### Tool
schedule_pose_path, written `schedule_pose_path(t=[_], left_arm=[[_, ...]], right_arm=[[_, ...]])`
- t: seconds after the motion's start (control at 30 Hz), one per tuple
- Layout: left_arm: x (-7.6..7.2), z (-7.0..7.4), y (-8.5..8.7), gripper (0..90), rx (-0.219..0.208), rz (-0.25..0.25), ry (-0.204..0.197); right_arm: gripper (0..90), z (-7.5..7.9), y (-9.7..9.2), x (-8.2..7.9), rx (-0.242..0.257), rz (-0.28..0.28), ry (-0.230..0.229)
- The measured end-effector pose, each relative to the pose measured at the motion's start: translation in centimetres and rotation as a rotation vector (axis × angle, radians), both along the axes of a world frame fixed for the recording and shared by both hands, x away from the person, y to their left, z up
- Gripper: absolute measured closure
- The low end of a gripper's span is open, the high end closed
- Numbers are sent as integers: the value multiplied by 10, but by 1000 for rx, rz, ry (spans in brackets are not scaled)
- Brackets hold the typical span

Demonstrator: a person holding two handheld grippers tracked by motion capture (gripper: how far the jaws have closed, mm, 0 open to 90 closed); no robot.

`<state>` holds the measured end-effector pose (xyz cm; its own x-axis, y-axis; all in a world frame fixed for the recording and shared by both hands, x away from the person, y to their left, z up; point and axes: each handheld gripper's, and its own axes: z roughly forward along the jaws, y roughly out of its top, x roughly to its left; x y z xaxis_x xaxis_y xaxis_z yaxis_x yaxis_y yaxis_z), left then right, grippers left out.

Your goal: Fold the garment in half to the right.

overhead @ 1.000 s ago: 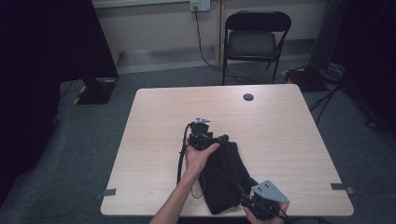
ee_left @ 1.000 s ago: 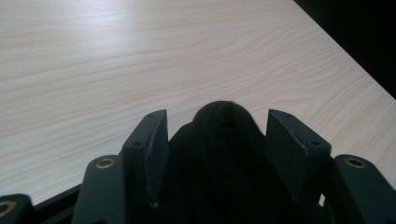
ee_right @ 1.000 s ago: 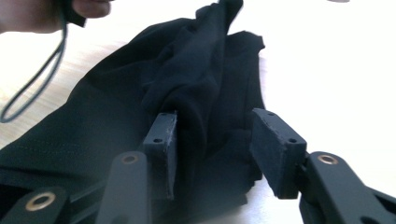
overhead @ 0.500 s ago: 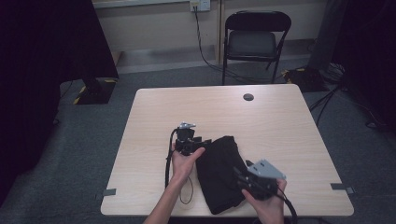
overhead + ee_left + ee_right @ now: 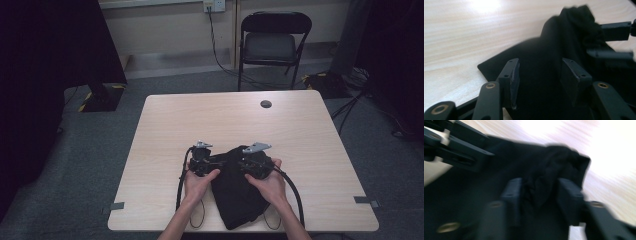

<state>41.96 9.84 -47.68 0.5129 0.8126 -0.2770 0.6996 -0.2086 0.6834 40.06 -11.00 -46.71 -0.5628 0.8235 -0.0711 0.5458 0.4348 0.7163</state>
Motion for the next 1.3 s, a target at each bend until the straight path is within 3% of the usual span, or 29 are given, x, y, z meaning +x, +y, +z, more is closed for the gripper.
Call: schedule_pose_path(t=[0.1, 0.27, 0.33, 0.4, 0.57, 0.67, 0.77, 0.8, 0.87, 0.93, 0.97, 1.0, 1.13, 1.3], left_arm=[[3, -6, -1, 517, 7, 0, 10], [7, -7, -8, 527, 30, 4, -5], [11, -7, -13, 527, 51, -1, -23], [18, -7, -16, 534, 43, 2, -24], [32, -6, -26, 526, 73, -8, -23], [41, -5, -31, 506, 74, -16, -21], [43, -4, -30, 505, 57, -18, -13], [42, -4, -29, 474, 51, -21, -12], [39, -2, -26, 444, 42, -19, -21], [28, 2, -19, 436, 29, -11, -20], [28, 2, -19, 411, 29, -11, -20], [21, 5, -16, 411, 27, -18, -29], [-3, 12, -11, 382, 35, -55, -70], [-37, 14, -9, 376, 44, -122, -109]], right_arm=[[735, -9, -12, -2, 36, -34, 10], [731, -15, -17, -6, 70, -66, 28], [730, -16, -17, -7, 90, -102, 34], [730, -17, -17, -9, 111, -150, 36], [730, -20, -10, -16, 125, -259, 4], [688, -21, -8, -17, 135, -281, -13], [676, -21, -7, -17, 132, -274, -13], [596, -19, -10, -15, 162, -246, 2], [559, -15, -13, -17, 179, -225, -5], [512, -8, -18, -21, 210, -165, 0], [512, -8, -18, -21, 210, -165, 0], [489, -3, -21, -26, 223, -131, -18], [456, 6, -24, -43, 204, -65, -35], [458, 2, -24, -72, 138, -24, -67]])
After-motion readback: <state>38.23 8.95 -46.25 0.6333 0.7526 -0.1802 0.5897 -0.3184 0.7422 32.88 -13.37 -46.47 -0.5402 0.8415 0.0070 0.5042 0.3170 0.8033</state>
